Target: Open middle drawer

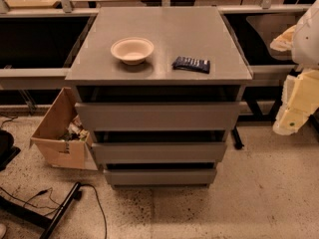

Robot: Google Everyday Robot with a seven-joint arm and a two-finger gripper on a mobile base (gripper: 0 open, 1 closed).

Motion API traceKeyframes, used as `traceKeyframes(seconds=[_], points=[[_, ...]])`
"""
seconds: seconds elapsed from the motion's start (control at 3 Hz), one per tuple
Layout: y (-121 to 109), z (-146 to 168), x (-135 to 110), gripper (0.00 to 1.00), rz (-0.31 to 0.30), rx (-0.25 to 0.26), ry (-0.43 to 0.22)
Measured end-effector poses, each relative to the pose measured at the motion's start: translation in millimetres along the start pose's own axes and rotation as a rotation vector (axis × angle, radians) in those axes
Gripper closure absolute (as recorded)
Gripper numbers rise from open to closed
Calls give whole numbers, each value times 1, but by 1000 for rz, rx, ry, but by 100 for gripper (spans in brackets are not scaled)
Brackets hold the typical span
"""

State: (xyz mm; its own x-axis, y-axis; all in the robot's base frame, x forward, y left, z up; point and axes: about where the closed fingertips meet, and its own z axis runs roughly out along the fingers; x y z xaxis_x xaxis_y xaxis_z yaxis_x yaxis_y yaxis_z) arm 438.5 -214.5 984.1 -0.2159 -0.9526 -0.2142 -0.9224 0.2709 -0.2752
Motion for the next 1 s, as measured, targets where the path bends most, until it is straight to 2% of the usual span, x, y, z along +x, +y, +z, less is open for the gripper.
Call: traceKeyframes(seconds=[0.33, 0.67, 1.0], points=[[3, 3, -4, 0, -2, 0, -11], [23, 33, -20, 0, 13, -15, -66], [46, 97, -33, 0, -8, -23, -83]])
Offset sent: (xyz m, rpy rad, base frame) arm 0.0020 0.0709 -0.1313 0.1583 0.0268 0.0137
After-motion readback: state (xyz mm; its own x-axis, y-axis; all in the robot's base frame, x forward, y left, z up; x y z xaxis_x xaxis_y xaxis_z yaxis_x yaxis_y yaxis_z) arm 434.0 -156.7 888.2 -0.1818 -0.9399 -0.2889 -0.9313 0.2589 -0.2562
